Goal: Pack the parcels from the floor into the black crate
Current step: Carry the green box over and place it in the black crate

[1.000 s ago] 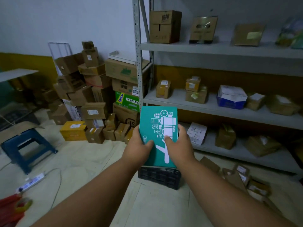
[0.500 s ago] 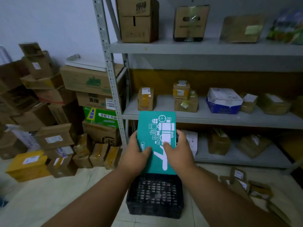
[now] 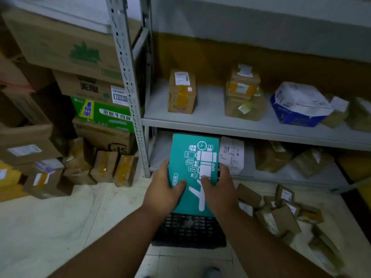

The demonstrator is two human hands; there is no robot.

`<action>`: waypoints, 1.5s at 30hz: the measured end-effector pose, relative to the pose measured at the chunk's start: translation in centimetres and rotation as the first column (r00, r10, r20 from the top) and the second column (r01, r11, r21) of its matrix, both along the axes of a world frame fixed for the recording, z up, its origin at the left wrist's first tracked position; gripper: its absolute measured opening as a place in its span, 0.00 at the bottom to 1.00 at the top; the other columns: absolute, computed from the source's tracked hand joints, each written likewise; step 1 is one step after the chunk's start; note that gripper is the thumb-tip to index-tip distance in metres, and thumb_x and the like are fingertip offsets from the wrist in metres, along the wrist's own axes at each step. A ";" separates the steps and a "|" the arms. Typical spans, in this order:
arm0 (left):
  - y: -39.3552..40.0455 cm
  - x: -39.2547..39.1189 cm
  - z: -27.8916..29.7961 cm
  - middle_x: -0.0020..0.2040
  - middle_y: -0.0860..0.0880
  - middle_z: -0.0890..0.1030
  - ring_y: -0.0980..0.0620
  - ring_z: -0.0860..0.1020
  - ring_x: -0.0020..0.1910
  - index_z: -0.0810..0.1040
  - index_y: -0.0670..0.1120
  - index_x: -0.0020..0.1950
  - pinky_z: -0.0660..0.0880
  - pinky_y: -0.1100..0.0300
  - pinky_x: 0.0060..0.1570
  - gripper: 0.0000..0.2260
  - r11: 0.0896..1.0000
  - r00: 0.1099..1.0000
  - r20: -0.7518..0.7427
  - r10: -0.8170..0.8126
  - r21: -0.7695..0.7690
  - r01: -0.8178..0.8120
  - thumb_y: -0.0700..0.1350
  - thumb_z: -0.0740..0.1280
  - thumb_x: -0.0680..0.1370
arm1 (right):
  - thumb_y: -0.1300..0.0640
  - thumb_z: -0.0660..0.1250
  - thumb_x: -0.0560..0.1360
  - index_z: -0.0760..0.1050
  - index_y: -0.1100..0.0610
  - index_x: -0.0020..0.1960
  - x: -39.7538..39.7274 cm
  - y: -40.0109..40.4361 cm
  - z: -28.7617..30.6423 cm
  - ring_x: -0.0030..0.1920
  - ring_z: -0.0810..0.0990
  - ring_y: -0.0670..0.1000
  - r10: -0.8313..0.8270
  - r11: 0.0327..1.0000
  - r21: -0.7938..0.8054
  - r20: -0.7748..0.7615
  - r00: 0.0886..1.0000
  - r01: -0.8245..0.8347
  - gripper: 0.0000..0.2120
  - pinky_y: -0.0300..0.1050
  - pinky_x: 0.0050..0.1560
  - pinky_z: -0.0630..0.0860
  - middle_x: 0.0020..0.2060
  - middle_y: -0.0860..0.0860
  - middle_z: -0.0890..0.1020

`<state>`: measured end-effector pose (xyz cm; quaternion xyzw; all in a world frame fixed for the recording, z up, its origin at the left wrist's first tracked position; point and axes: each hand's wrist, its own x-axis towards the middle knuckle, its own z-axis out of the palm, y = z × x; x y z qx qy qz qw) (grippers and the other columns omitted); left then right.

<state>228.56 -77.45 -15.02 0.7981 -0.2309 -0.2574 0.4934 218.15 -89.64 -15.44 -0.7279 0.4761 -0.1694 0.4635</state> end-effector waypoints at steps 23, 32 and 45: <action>-5.0 1.6 -48.8 0.63 0.49 0.75 0.48 0.76 0.60 0.66 0.55 0.68 0.78 0.45 0.57 0.16 0.809 0.991 -0.055 0.118 0.584 -0.064 0.47 0.61 0.80 | 0.52 0.73 0.75 0.69 0.54 0.66 4.3 -5.2 -49.3 0.41 0.79 0.47 -0.080 0.916 0.356 -0.288 0.954 0.184 0.23 0.42 0.38 0.75 0.52 0.50 0.80; -5.5 3.2 -63.1 0.66 0.39 0.66 0.37 0.72 0.62 0.44 0.66 0.75 0.78 0.43 0.55 0.36 0.549 0.948 -0.176 -0.265 0.781 0.298 0.50 0.65 0.78 | 0.54 0.69 0.78 0.70 0.56 0.66 5.5 -3.8 -65.6 0.41 0.78 0.49 0.016 0.914 0.383 -0.368 0.930 0.136 0.18 0.41 0.37 0.73 0.56 0.54 0.80; -5.5 4.0 -69.2 0.75 0.31 0.51 0.31 0.59 0.73 0.42 0.53 0.79 0.69 0.38 0.65 0.37 0.267 0.910 -0.288 -0.299 0.890 0.370 0.50 0.63 0.79 | 0.61 0.68 0.78 0.69 0.60 0.65 6.6 -1.8 -73.2 0.51 0.77 0.52 0.213 0.887 0.462 -0.392 0.895 -0.009 0.17 0.46 0.50 0.77 0.59 0.57 0.79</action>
